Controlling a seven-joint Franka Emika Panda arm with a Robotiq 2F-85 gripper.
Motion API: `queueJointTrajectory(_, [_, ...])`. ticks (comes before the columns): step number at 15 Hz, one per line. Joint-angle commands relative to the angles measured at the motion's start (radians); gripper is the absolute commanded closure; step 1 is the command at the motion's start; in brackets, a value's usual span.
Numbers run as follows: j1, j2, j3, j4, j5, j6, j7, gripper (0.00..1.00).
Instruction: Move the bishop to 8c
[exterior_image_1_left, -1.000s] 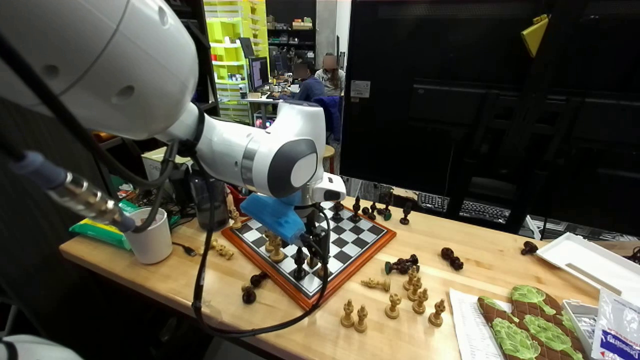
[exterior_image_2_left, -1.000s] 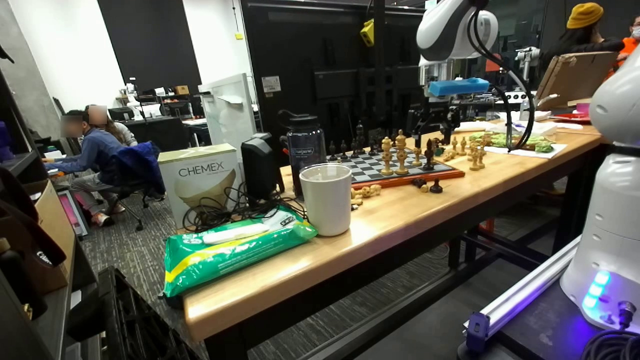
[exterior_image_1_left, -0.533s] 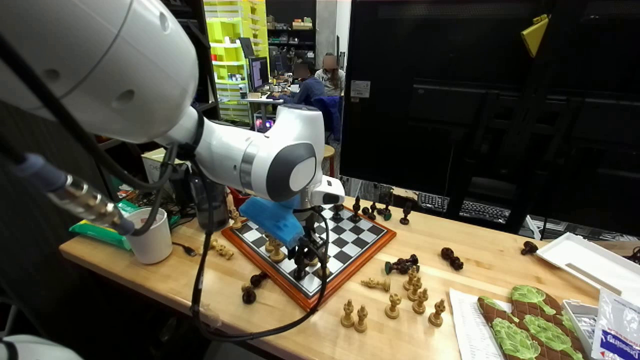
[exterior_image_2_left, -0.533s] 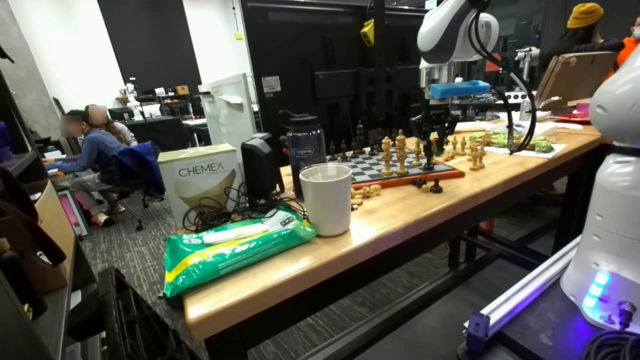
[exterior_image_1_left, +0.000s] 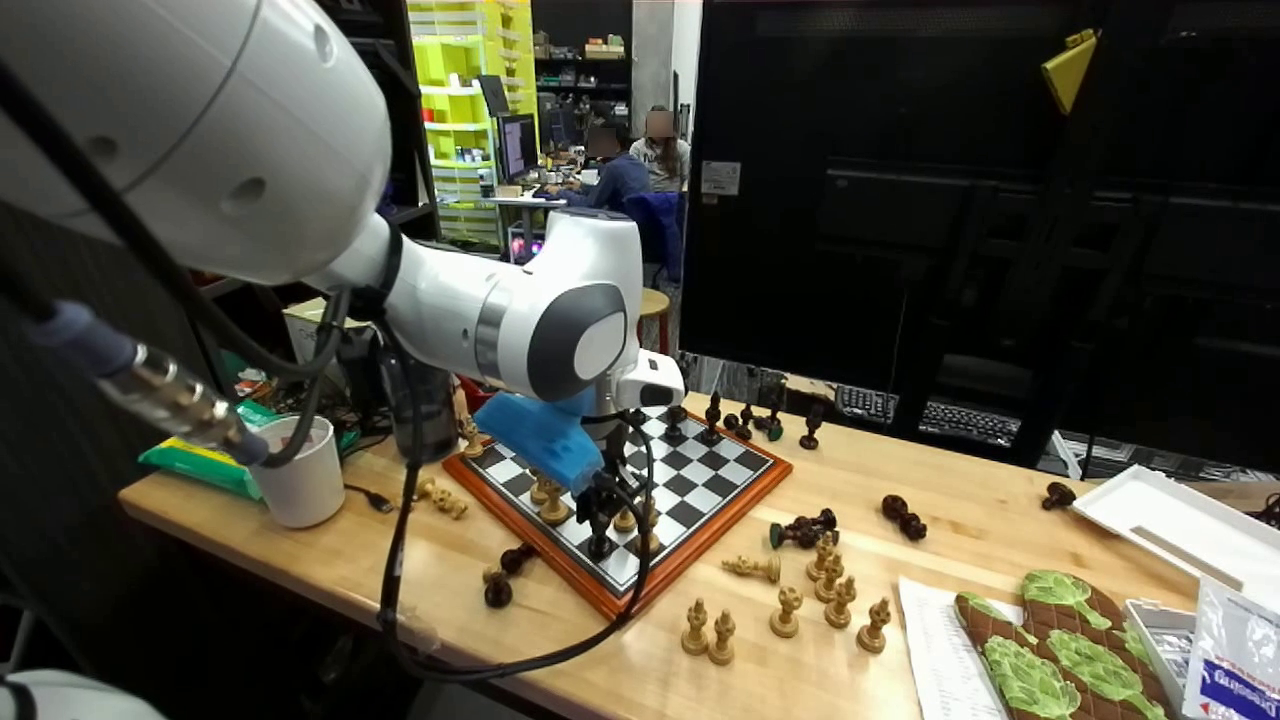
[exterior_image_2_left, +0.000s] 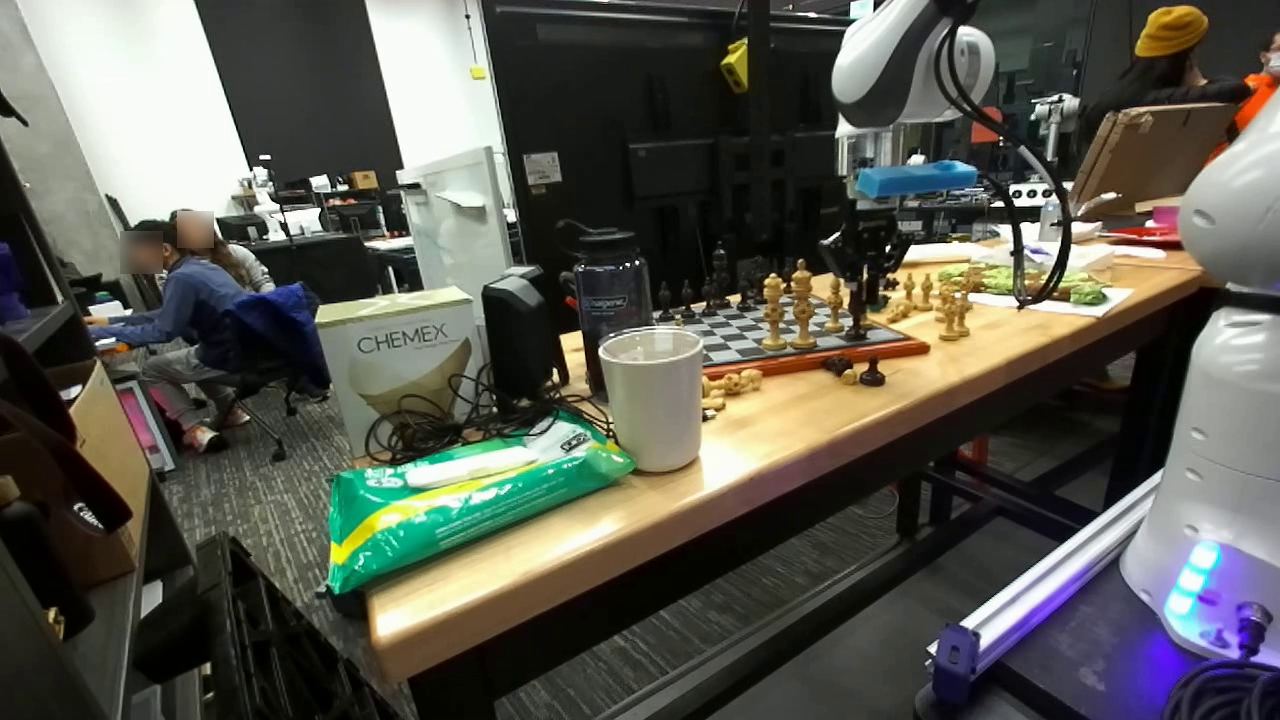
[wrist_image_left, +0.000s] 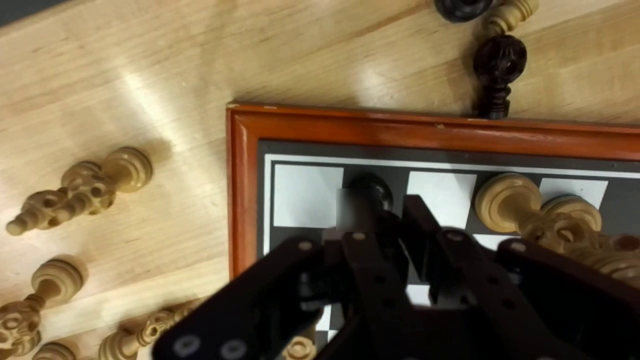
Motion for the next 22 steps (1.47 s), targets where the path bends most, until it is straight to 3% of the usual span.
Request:
queueJointTrajectory(1, [-0.003, -0.036, 0.034, 0.011, -0.027, -0.053, 0.042, 0.94])
queueJointTrajectory(12, [0.009, -0.035, 0.101, 0.19, -0.13, -0.28, 0.087, 0.94])
queueJointTrajectory(13, [0.011, -0.034, 0.098, 0.197, -0.124, -0.285, 0.081, 0.53])
queueJointTrajectory(16, [0.014, -0.035, 0.082, 0.19, -0.103, -0.272, 0.064, 0.42])
queueJointTrajectory(22, [0.01, -0.019, 0.049, 0.146, -0.071, -0.218, 0.043, 0.02])
